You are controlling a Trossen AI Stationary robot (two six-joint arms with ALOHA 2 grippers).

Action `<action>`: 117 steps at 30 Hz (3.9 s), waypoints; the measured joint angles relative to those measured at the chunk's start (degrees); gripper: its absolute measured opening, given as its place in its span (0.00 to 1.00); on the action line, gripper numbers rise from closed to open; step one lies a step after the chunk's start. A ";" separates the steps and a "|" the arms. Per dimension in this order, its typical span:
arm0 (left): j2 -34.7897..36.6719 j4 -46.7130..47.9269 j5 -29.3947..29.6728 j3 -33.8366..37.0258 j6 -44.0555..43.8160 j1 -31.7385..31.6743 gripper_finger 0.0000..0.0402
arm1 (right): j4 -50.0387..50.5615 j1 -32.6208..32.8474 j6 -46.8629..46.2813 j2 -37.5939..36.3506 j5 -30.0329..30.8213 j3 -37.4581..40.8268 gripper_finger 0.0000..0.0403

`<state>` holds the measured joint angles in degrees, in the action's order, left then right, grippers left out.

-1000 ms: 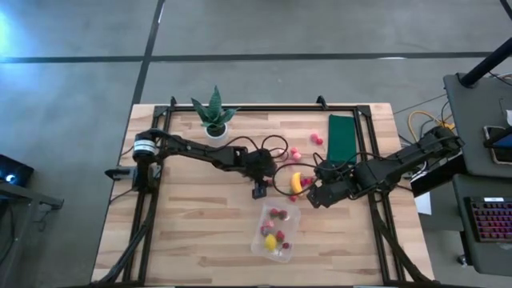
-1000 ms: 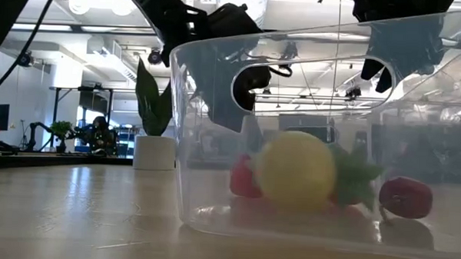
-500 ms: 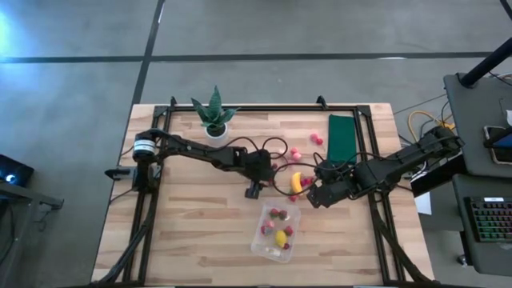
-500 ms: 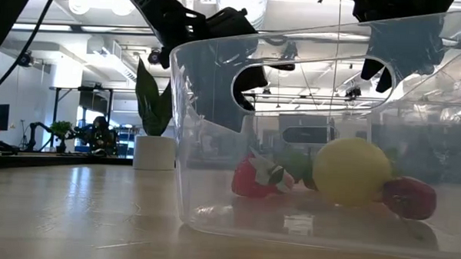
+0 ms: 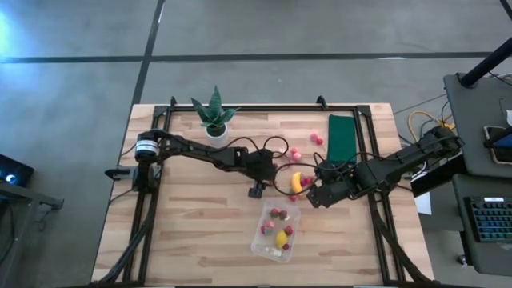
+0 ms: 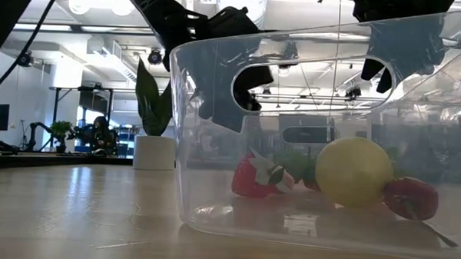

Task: Pick and placing Produce into tupperware
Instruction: Put the strawberry into the transparent bin

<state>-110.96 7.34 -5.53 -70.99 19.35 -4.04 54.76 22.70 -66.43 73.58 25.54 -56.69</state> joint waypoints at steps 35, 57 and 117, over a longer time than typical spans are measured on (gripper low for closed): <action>7.72 11.43 9.45 -3.82 -2.99 0.02 0.75 | 2.45 -0.24 0.68 -0.02 -2.02 0.13 0.66; -0.21 6.96 -6.01 -2.00 11.81 -1.33 0.66 | 2.44 -0.24 2.20 -0.34 -4.57 0.13 0.67; -4.40 7.77 -7.12 -6.58 8.17 -3.65 0.32 | 5.44 -1.73 -0.26 -9.42 0.02 2.16 0.66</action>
<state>-115.37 15.11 -12.65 -77.57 27.53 -7.68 60.20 20.97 -66.70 64.16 25.56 -54.52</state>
